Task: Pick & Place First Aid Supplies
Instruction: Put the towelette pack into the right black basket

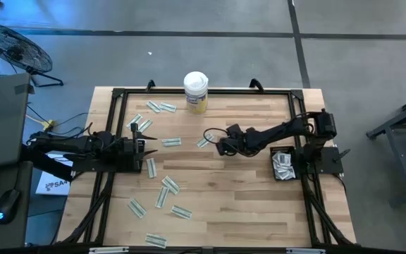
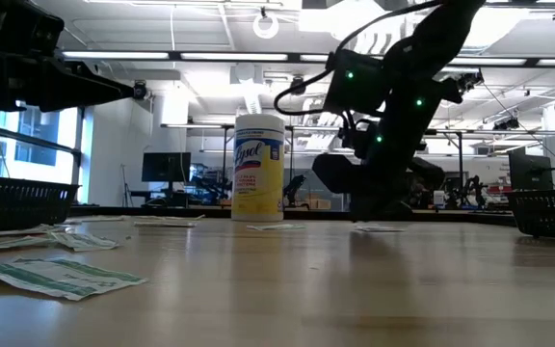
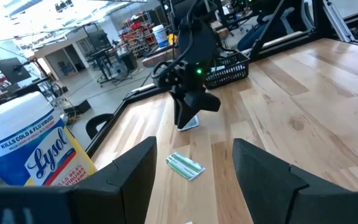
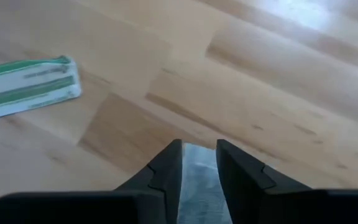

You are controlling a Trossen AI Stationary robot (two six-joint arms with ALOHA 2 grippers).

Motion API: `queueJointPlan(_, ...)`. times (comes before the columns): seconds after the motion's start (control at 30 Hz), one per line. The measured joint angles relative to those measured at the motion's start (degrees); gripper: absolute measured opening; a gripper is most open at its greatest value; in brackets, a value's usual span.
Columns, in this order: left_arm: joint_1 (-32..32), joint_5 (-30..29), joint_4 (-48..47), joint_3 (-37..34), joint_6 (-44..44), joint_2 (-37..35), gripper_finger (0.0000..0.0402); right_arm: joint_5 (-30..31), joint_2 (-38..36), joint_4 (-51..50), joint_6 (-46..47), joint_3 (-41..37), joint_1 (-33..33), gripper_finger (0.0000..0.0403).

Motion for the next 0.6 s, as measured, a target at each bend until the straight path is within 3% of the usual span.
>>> queueJointPlan(0.6, 0.0, 0.0, 0.0, 0.0, 0.0, 0.0, 0.0206, -0.8, 3.9, 1.0, 0.8, 0.3, -0.7, 0.0081)
